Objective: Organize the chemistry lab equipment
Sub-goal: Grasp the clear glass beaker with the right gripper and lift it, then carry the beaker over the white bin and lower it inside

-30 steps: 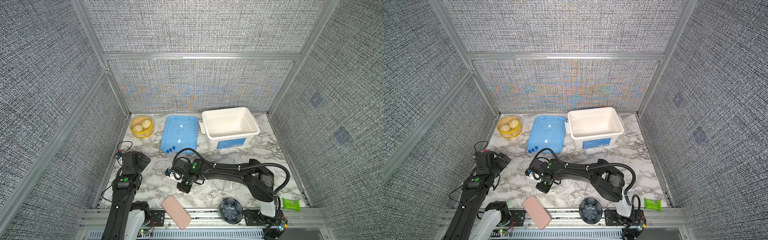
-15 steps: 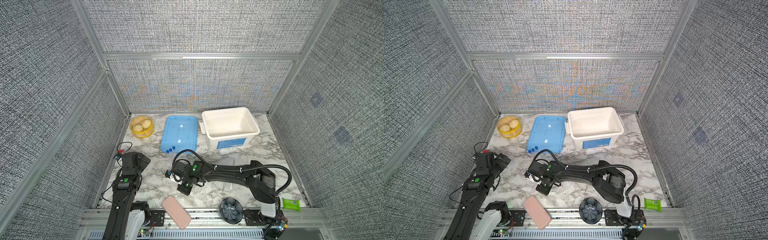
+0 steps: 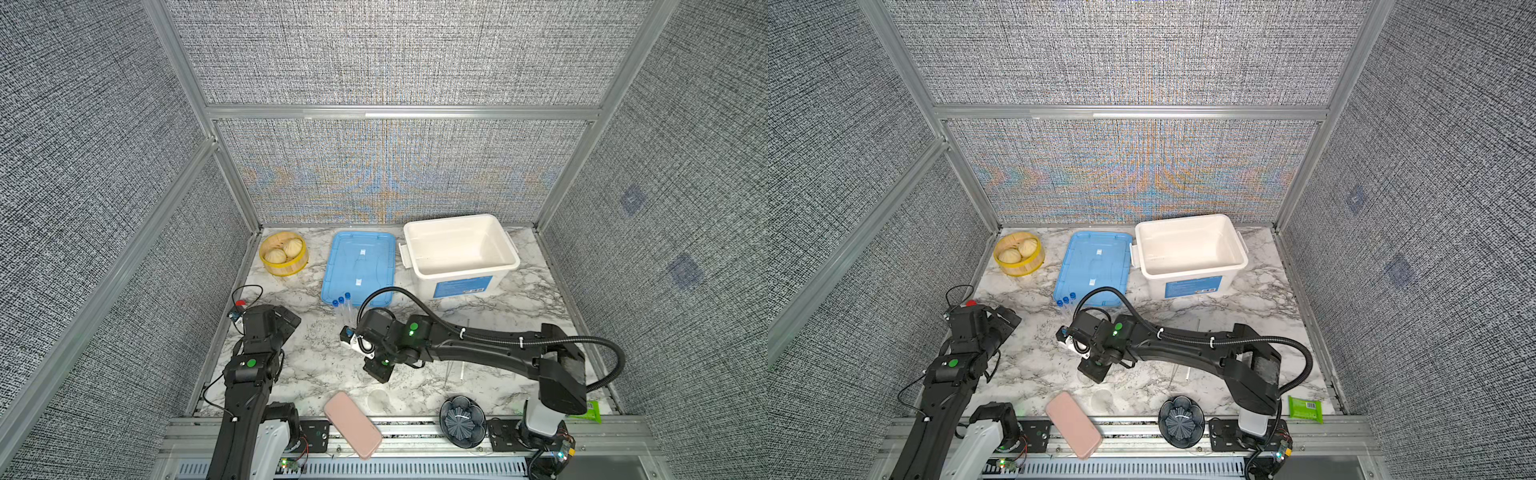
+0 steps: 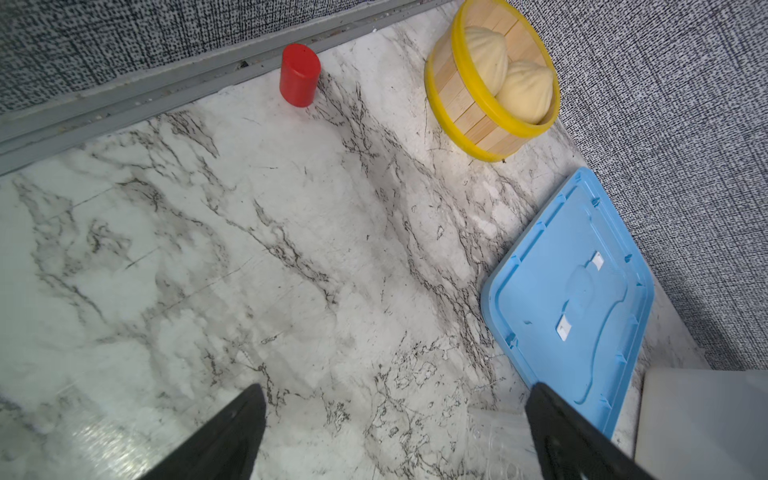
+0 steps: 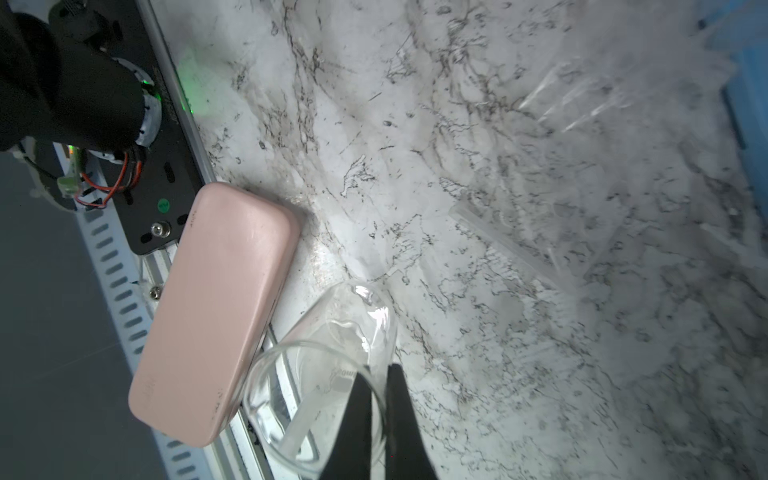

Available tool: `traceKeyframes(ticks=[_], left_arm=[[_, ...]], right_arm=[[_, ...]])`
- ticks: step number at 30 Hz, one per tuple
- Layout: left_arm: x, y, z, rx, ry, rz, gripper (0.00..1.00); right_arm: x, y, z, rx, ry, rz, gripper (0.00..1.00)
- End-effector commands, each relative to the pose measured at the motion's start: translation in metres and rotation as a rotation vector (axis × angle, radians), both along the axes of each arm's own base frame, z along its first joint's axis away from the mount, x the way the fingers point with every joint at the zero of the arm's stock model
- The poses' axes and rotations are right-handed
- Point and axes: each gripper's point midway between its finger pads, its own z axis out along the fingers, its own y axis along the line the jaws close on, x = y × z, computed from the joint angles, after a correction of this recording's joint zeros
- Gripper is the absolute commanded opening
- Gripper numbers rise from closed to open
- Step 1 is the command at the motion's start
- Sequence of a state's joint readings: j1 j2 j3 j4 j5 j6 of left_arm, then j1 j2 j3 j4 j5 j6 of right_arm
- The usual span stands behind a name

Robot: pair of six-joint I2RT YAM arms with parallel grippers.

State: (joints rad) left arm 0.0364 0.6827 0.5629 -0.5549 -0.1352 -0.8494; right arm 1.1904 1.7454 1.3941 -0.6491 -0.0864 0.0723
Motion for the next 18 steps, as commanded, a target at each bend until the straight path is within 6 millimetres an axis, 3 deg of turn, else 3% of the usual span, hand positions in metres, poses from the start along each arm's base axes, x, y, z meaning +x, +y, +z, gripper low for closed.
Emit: traceKeyframes(ticks=[1, 11, 18], left_arm=[[0.004, 0.0, 0.005, -0.012, -0.023, 0.007, 0.99], [0.008, -0.001, 0.008, -0.02, -0.037, 0.004, 0.99], [0.014, 0.001, 0.019, -0.004, -0.048, 0.005, 0.99]], right_arm=[[0.011, -0.011, 0.012, 0.012, -0.024, -0.055, 0.0], [0.055, -0.076, 0.052, 0.013, -0.073, -0.234, 0.0], [0.103, -0.129, 0.11, 0.117, -0.134, -0.418, 0.0]])
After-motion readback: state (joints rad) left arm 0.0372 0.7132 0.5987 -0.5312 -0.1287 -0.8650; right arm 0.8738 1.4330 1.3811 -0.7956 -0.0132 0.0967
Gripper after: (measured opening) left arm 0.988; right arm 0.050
